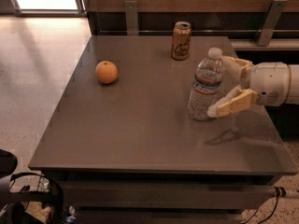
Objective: Pick water bottle
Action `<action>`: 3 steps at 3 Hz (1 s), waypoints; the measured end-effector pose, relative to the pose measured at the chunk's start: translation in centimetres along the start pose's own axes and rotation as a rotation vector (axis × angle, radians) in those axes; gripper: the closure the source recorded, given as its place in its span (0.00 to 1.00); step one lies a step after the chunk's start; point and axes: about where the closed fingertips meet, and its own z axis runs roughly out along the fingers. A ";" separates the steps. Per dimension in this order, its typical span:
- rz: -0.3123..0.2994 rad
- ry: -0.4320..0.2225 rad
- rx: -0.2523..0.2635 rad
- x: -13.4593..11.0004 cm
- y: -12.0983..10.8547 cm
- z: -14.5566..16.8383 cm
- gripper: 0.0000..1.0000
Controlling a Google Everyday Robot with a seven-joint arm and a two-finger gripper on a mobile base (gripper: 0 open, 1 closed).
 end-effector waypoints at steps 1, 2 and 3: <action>-0.011 -0.015 -0.011 -0.2 0.4 0.8 0.16; -0.014 -0.017 -0.017 -0.4 0.6 1.1 0.48; -0.015 -0.017 -0.020 -0.5 0.6 1.2 0.70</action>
Offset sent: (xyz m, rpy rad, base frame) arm -0.0009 0.0082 0.0001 0.0103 -0.0116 0.0129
